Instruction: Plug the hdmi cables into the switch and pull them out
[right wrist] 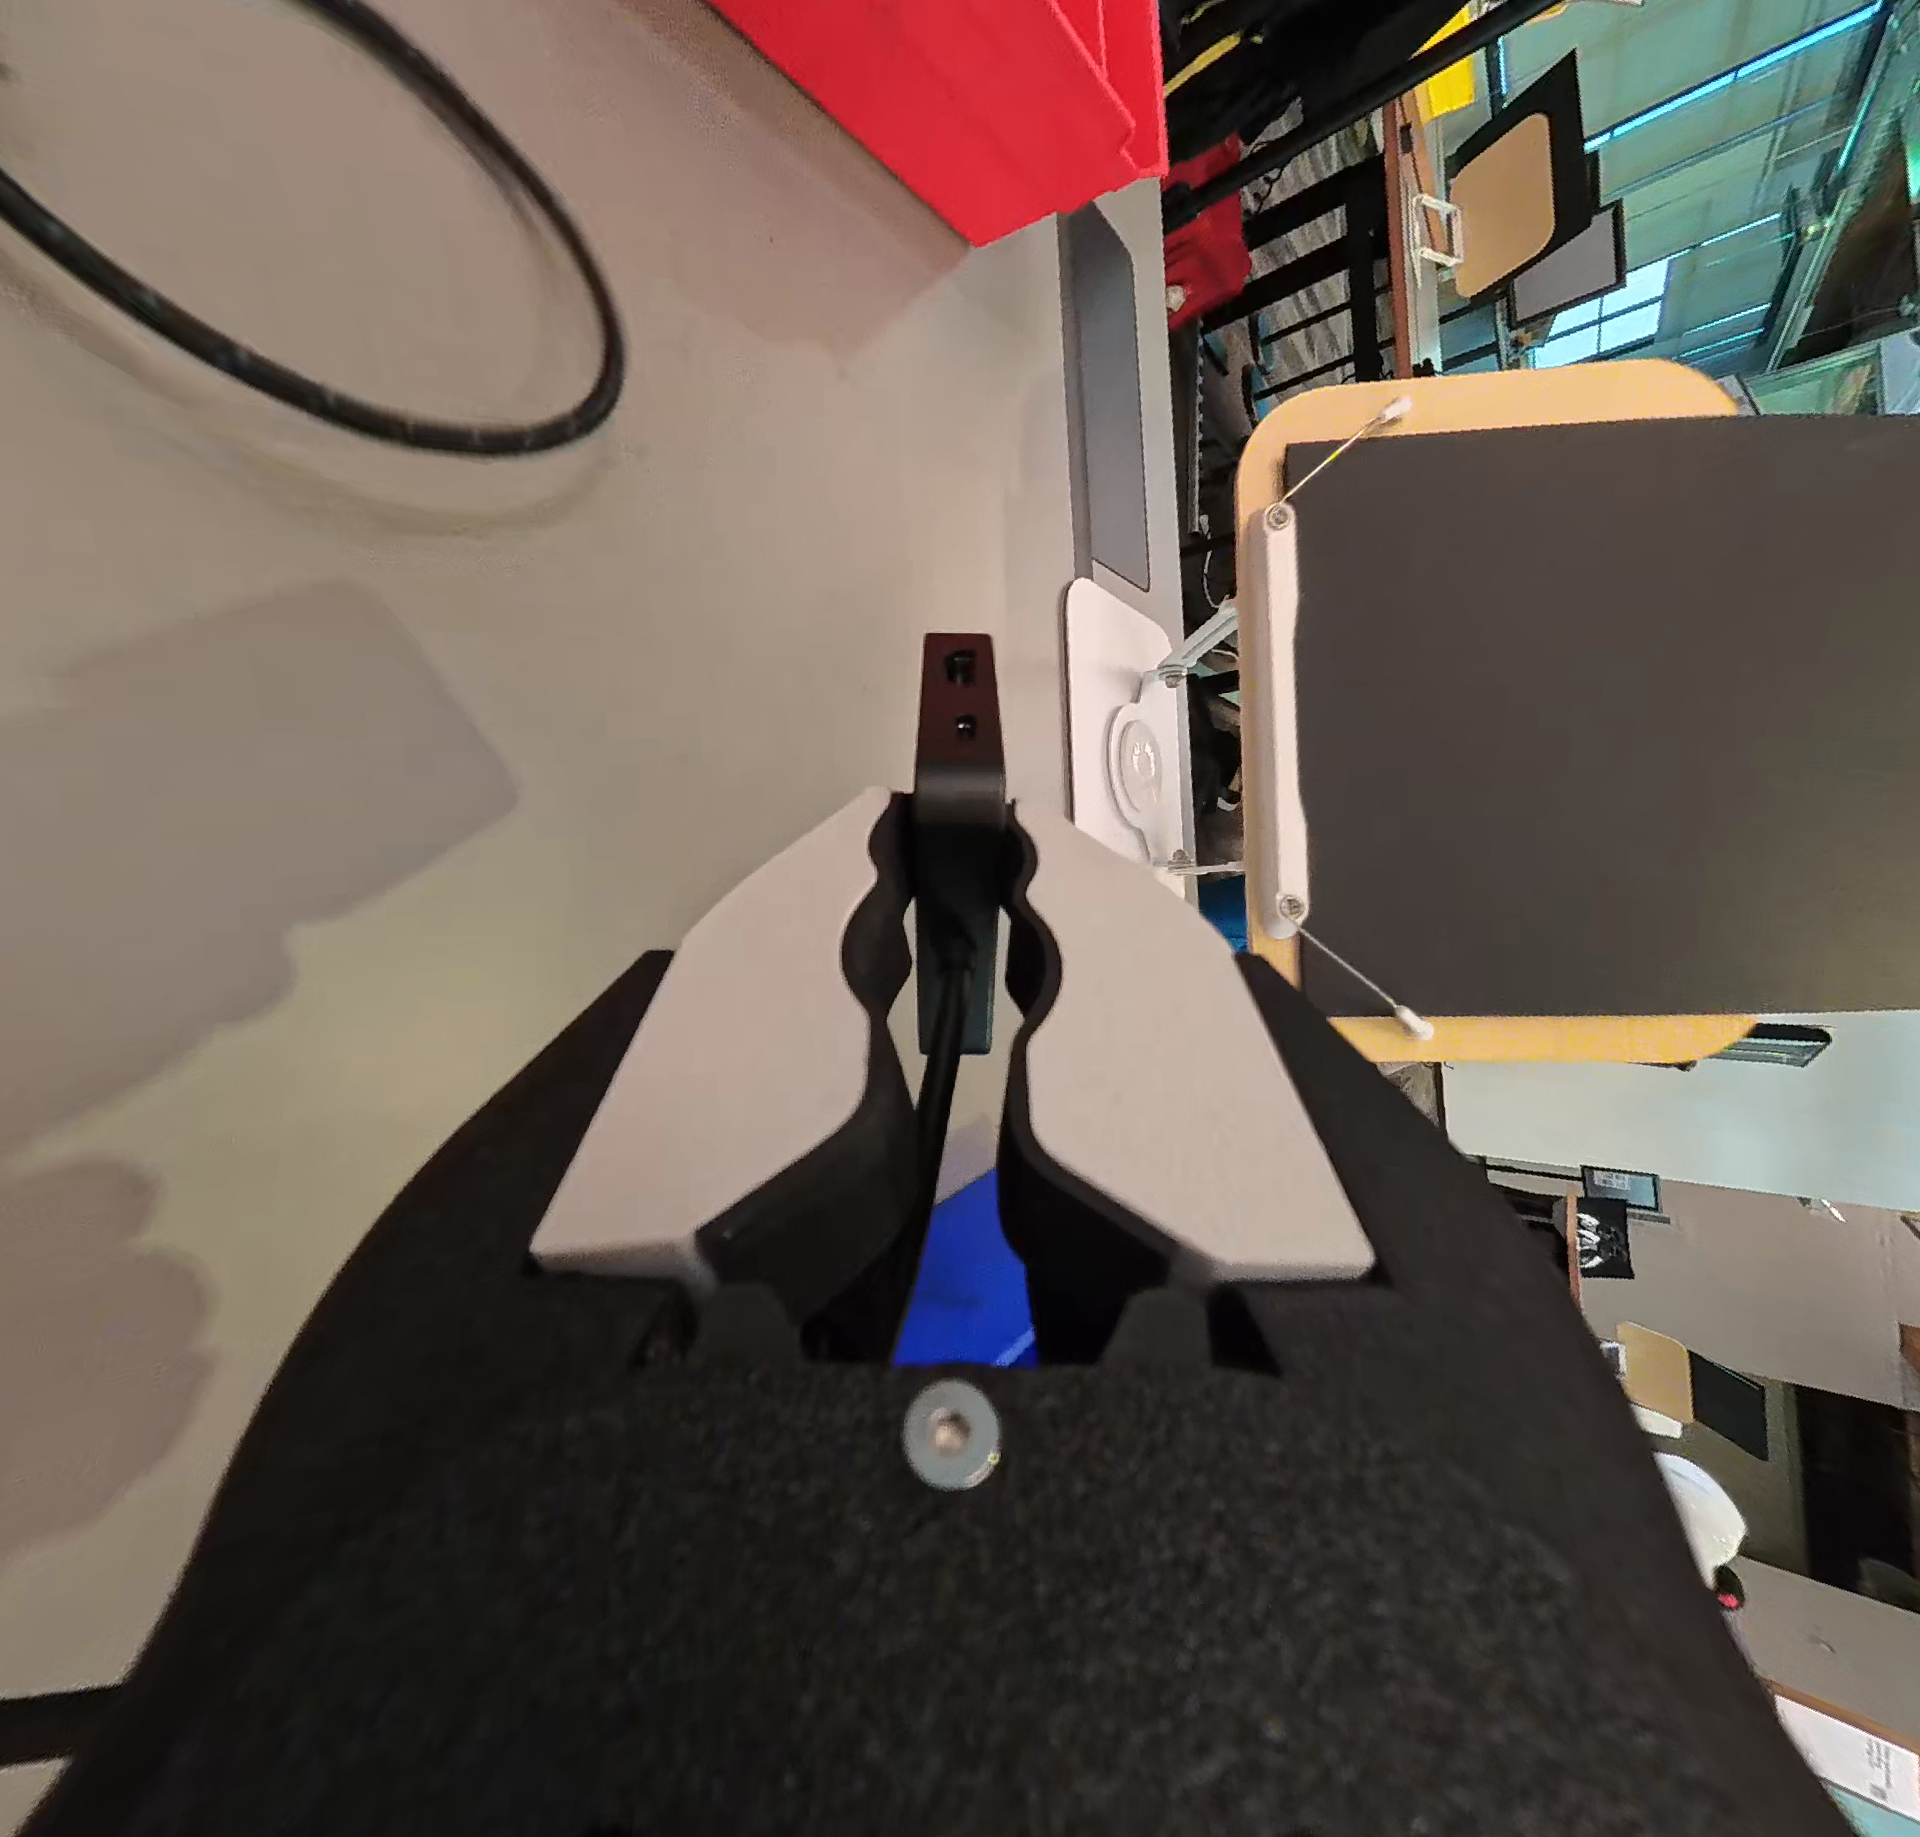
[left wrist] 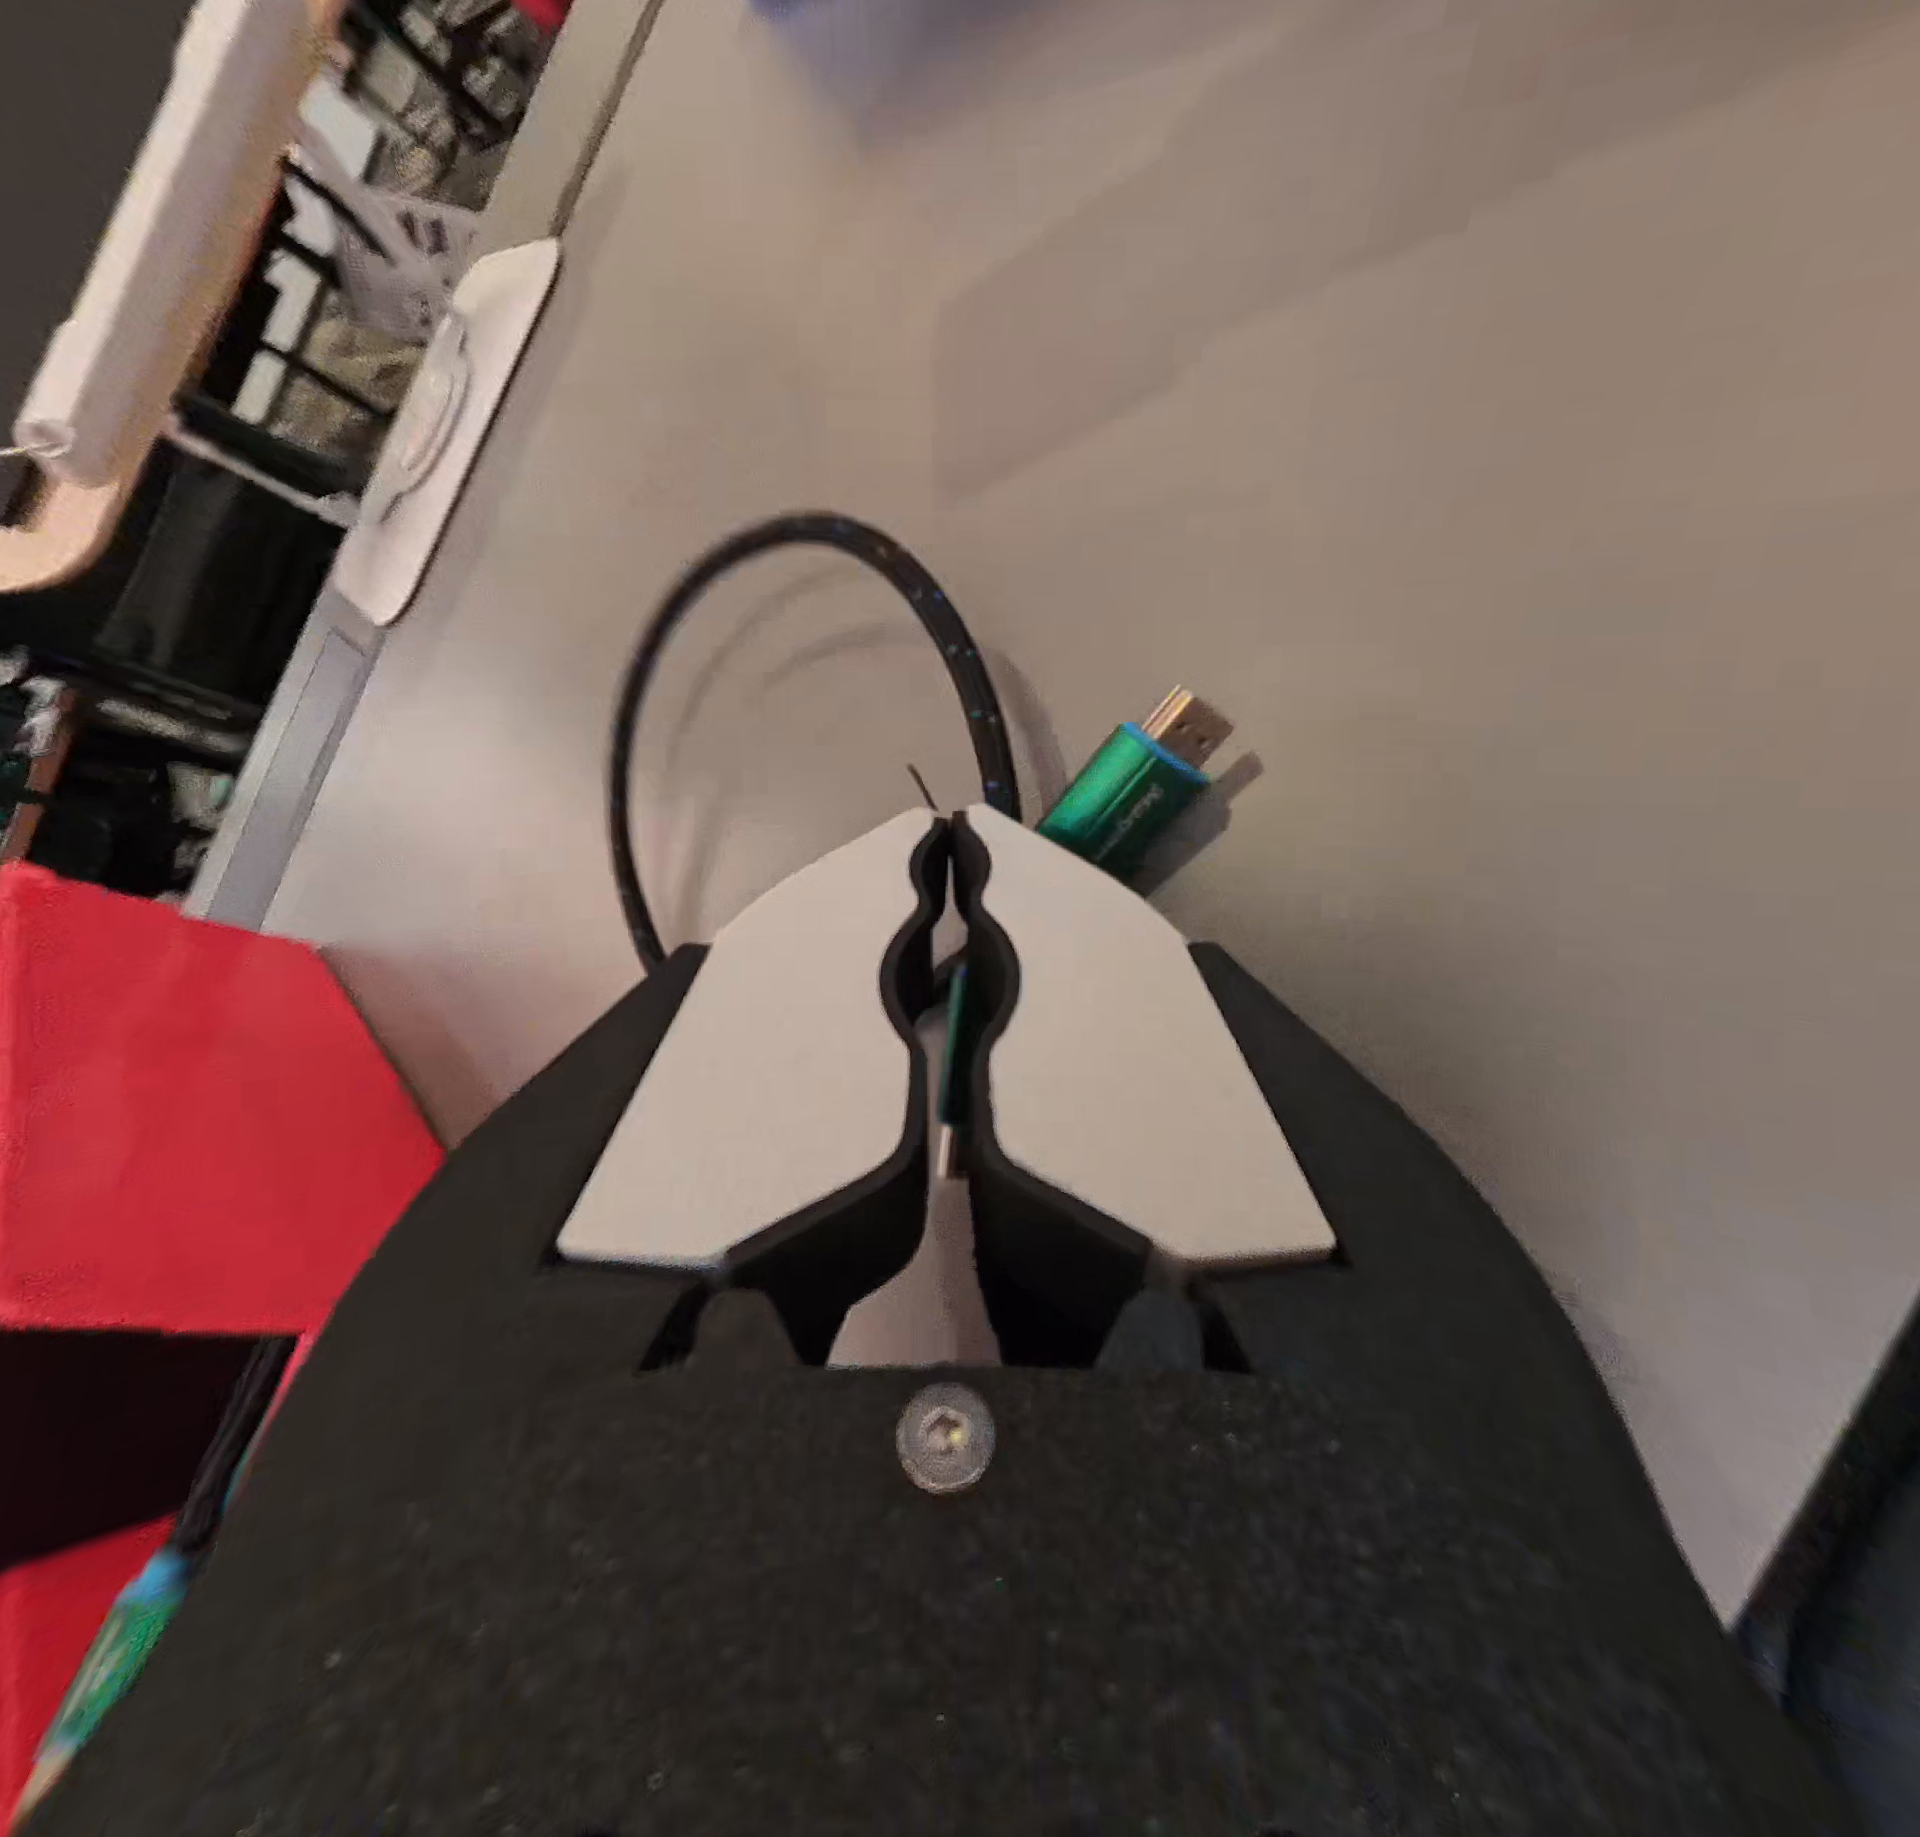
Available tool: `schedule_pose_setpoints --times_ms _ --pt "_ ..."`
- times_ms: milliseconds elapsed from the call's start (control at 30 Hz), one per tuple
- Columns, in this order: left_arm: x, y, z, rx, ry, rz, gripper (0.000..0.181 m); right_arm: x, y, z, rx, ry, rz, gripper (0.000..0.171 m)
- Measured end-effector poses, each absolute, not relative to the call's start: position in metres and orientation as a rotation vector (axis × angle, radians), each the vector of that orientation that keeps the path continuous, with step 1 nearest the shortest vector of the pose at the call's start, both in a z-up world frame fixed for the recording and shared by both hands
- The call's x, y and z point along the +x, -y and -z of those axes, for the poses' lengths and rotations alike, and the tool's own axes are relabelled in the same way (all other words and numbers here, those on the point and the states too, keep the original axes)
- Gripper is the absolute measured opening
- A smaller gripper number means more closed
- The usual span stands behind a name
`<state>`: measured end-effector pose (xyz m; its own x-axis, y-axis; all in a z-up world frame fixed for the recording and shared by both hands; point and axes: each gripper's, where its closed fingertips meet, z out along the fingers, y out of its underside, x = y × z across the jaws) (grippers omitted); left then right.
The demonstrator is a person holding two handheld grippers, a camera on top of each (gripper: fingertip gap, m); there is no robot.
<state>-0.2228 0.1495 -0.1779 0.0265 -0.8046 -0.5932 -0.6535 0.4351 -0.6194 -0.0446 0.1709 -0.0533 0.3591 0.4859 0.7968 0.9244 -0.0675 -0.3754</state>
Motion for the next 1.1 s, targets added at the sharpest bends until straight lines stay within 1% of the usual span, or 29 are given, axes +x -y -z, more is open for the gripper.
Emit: schedule_pose_setpoints --times_ms 100,133,233,267,367,400,433,567,700,733,800,900,967,1100 --pt "-0.236 -0.154 0.158 -1.311 -1.563 0.122 0.001 -0.042 -0.172 0.057 -1.717 1.261 0.589 0.015" --pt "-0.239 -0.151 0.151 -1.354 -1.534 0.181 0.002 -0.041 -0.172 0.058 -1.725 1.26 0.583 0.015" --pt "-0.244 -0.138 0.139 -1.56 -1.44 0.506 0.015 -0.038 -0.173 0.062 -1.739 1.257 0.571 0.015" --pt "-0.244 -0.134 0.138 -1.649 -1.408 0.647 0.022 -0.038 -0.173 0.063 -1.744 1.258 0.567 0.015" --pt "-0.241 -0.124 0.138 -1.881 -1.366 1.068 0.054 -0.04 -0.174 0.067 -1.756 1.268 0.557 0.015" --pt "-0.241 -0.123 0.142 -1.954 -1.379 1.154 0.058 -0.041 -0.174 0.069 -1.759 1.273 0.553 0.015" --pt "-0.243 -0.122 0.147 -2.016 -1.42 1.207 0.059 -0.042 -0.175 0.069 -1.76 1.277 0.554 0.015" --pt "-0.246 -0.122 0.163 -2.159 -1.537 1.185 0.054 -0.044 -0.174 0.07 -1.762 1.29 0.561 0.015" --pt "-0.263 -0.134 0.184 -2.226 -1.664 0.787 0.054 -0.042 -0.173 0.069 -1.77 1.285 0.559 0.015" --pt "-0.267 -0.137 0.188 -2.232 -1.668 0.731 0.052 -0.041 -0.172 0.069 -1.77 1.287 0.562 0.015" --pt "-0.266 -0.135 0.192 -2.237 -1.635 0.754 0.049 -0.041 -0.172 0.069 -1.77 1.285 0.558 0.015" --pt "-0.26 -0.135 0.195 -2.212 -1.587 0.785 0.038 -0.041 -0.173 0.07 -1.773 1.282 0.548 0.015" --pt "-0.263 -0.142 0.2 -2.169 -1.592 0.676 0.016 -0.041 -0.173 0.071 -1.774 1.288 0.557 0.015" --pt "-0.261 -0.142 0.194 -2.027 -1.647 0.607 0.011 -0.041 -0.172 0.068 -1.772 1.285 0.559 0.015"
